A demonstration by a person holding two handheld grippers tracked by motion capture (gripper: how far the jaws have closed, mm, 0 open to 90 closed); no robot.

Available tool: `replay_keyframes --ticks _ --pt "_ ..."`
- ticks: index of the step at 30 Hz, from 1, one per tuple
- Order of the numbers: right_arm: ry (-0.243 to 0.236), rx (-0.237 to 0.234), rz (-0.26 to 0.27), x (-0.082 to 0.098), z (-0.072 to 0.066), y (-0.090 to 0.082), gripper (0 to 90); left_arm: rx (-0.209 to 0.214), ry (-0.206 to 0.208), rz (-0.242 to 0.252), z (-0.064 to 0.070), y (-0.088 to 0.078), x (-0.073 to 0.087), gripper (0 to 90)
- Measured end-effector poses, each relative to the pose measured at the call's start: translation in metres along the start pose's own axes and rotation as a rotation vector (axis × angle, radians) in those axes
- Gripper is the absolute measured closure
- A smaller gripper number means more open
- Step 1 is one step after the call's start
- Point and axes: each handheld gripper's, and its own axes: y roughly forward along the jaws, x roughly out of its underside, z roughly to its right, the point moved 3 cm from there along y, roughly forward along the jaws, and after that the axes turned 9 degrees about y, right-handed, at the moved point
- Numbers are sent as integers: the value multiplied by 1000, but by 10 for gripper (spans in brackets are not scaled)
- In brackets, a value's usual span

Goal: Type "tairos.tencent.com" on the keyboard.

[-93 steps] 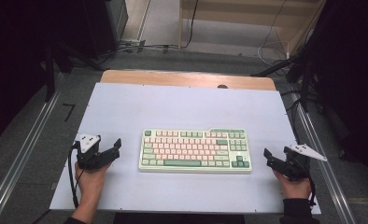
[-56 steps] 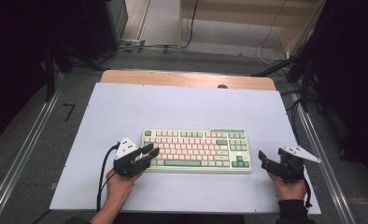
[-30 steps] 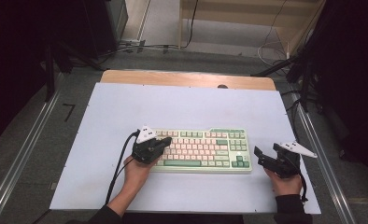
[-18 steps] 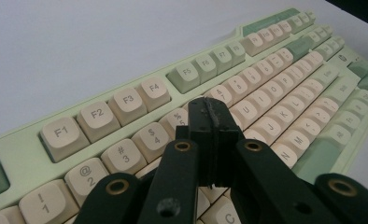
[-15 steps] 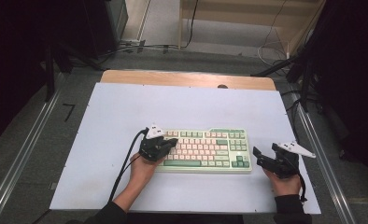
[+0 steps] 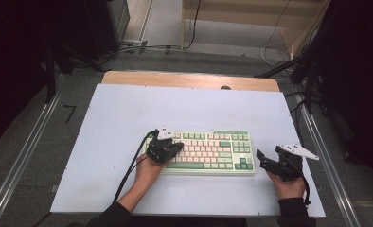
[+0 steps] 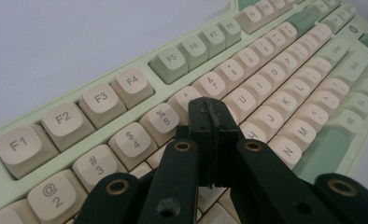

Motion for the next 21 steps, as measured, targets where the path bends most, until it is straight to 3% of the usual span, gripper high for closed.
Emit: replay_keyframes --ticks 3,6,9,12,16,21 --pt "1 -4 7 0 0 -1 188 9 -28 65 -3 -18 -5 812" --pt "1 -1 4 0 0 -1 188 -13 -68 144 -9 -37 -7 546" --pt "-1 -2 5 0 0 -2 187 -83 -76 175 -17 -52 0 352" --pt "-5 1 7 0 -1 -3 188 -124 -107 176 -27 -61 8 280" --pt "-4 4 3 0 -1 -2 187 -164 -120 173 -37 -72 19 274" --pt "-7 1 5 0 -1 -1 188 -182 -138 189 -36 -82 39 294"
